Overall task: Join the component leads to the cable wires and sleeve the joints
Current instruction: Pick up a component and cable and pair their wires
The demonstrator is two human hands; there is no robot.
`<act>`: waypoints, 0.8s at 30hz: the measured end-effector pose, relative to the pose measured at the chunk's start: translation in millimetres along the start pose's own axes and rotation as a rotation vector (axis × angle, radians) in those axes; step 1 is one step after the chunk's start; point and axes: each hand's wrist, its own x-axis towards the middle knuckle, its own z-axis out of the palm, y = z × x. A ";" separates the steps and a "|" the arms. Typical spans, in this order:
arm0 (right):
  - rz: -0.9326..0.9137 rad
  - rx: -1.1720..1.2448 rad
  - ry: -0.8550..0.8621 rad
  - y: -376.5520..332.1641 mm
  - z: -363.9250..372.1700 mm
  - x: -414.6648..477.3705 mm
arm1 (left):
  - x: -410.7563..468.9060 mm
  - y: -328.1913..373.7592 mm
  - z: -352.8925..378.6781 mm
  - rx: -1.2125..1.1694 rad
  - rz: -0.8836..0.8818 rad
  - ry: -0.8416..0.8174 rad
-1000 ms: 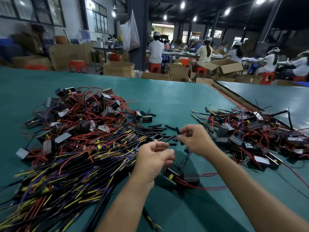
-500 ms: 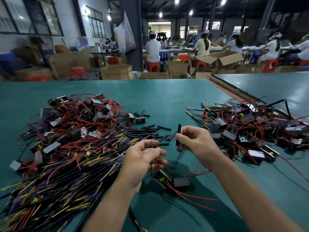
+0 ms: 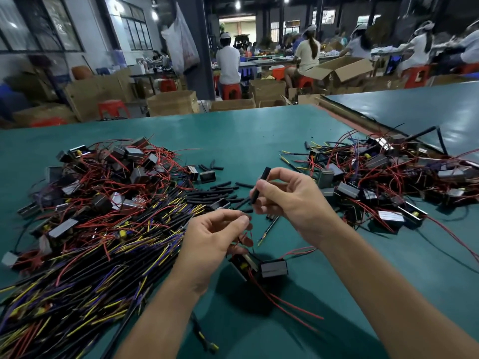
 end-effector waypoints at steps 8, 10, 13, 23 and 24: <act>-0.040 -0.067 -0.032 -3.8 3.0 -3.4 | -1.3 0.1 1.1 0.039 -0.015 0.001; -0.043 -0.116 -0.046 -4.3 2.8 -4.5 | -0.7 0.1 1.2 0.036 -0.014 0.005; -0.051 -0.173 -0.045 -5.2 2.5 -5.5 | -1.2 1.4 0.4 0.035 -0.011 0.011; -0.144 -0.133 0.045 -11.5 -3.0 -2.9 | -1.3 3.9 0.1 0.010 -0.006 0.012; -0.131 -0.137 0.031 -10.4 -2.5 -3.8 | -1.6 3.6 0.0 0.011 -0.009 0.006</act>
